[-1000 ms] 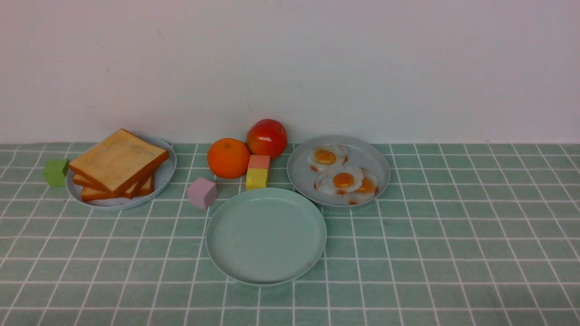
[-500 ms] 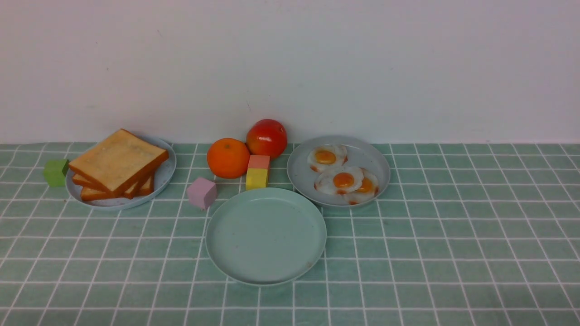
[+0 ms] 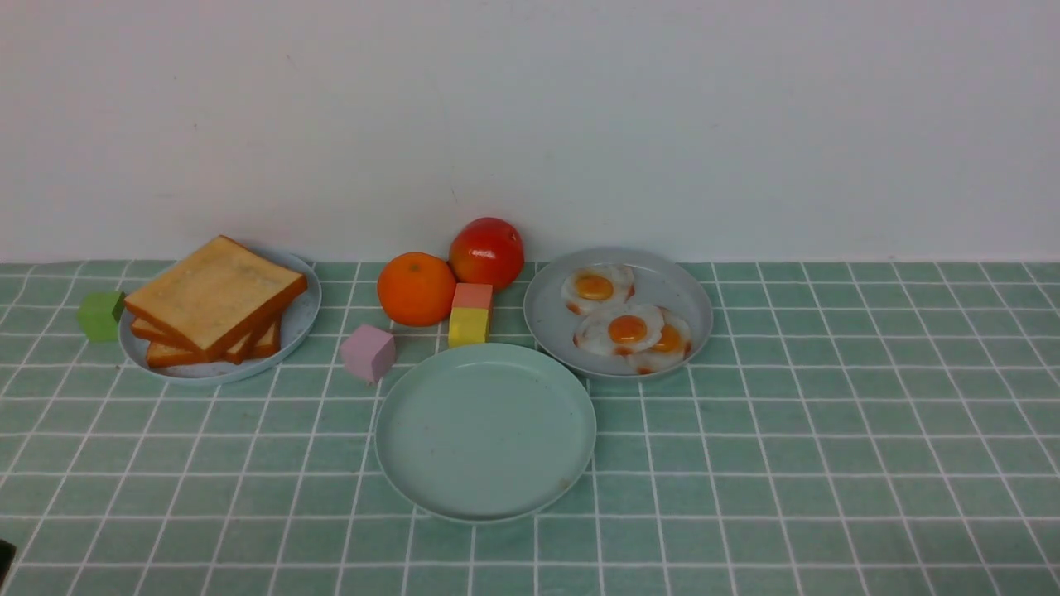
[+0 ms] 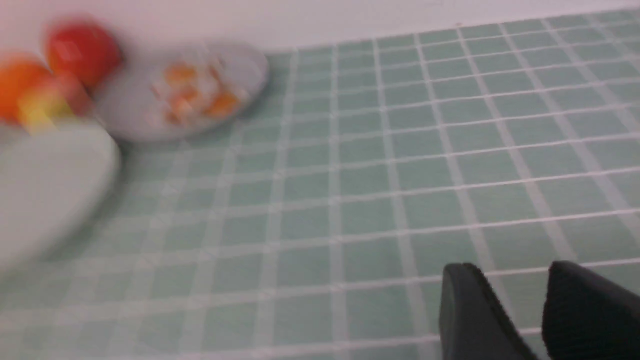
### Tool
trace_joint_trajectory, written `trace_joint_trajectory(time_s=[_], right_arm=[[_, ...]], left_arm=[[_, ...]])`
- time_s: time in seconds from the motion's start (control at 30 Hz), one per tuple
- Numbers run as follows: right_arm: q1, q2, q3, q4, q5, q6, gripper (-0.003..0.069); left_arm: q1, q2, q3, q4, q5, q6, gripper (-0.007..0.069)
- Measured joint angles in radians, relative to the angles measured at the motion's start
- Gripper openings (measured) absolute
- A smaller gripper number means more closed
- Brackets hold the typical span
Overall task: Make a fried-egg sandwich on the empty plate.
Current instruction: Use the left arm to grab a slice of bread
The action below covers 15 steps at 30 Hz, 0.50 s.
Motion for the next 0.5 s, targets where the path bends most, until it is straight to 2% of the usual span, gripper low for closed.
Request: trace_joint_trajectory(time_s=[0.03, 0.07, 0.1, 0.13, 0.27, 0.4, 0.5], right_arm=[[0.000, 0.000, 0.000, 0.081, -0.047, 0.042, 0.0239], [0.000, 0.000, 0.000, 0.093, -0.055, 0.046, 0.0239], [0.001, 0.000, 0.000, 0.169, -0.115, 0.078, 0.0239], [0.001, 0.000, 0.000, 0.188, -0.132, 0.085, 0.0239], [0.001, 0.000, 0.000, 0.328, -0.260, 0.112, 0.0239], [0.007, 0.028, -0.095, 0.359, -0.116, 0.096, 0.0233], [0.031, 0.147, -0.290, 0.308, 0.107, -0.032, 0.0183]], left_arm=[[0.000, 0.000, -0.039, 0.000, 0.040, 0.023, 0.0145], [0.000, 0.000, -0.054, 0.000, 0.047, 0.035, 0.0140], [0.000, 0.003, -0.108, 0.000, 0.118, 0.096, 0.0104], [0.000, 0.005, -0.117, 0.000, 0.128, 0.096, 0.0099], [0.000, 0.169, -0.306, 0.000, 0.401, 0.319, 0.0039], [0.000, 0.408, -0.463, 0.020, 0.615, 0.493, 0.0029], [0.000, 0.618, -0.570, 0.030, 0.650, 0.566, 0.0029]])
